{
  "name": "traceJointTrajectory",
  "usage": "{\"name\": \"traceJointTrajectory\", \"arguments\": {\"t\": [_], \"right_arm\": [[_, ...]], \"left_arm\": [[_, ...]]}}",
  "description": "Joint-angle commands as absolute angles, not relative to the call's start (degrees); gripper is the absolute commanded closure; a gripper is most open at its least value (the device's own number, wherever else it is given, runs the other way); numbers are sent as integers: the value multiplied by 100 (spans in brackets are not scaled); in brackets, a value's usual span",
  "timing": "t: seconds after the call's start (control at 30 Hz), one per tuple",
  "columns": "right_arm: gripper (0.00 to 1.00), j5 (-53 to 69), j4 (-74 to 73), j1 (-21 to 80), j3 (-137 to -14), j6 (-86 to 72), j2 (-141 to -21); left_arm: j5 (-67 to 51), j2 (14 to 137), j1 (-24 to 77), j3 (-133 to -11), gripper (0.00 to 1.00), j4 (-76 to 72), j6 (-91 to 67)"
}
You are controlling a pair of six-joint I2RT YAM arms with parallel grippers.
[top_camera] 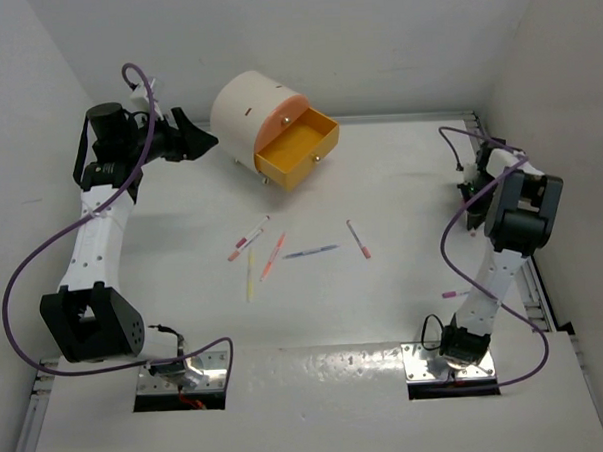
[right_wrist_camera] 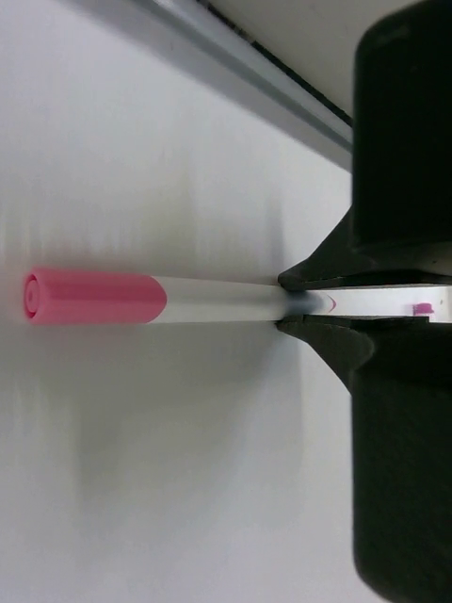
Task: Sort the stationery into containers
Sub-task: Pick up the pen from the corner of the board, then place the pen in the drawer.
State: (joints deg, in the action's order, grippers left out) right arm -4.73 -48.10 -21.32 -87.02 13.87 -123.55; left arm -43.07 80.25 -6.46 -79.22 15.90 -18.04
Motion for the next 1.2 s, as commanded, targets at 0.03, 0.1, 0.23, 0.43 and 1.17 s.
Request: {"name": "traceJointTrajectory", "arguments": {"t": [0.03, 0.1, 0.23, 0.43, 1.17], "right_arm": [[100, 226, -5062, -1609, -8350, 1547, -12358], [100, 421, -5141, -1407, -8384, 1451, -12156], [100, 1061, -5475, -986, -8849, 1065, -11997], [100, 2352, -5818, -485, -9596, 187, -11892], [100, 4167, -1169, 1291, -10932, -6038, -11952]], "left_arm": [[-4333, 7866, -686, -7972, 25, 1521, -1723], [-4289, 7831, -694, -7954, 25, 1521, -1696], [-4280, 7761, -703, -7901, 25, 1521, -1696], [-4333, 7752, -703, -7910, 25, 1503, -1688], [-4359, 7629, -765, -7726, 25, 1205, -1802]]}}
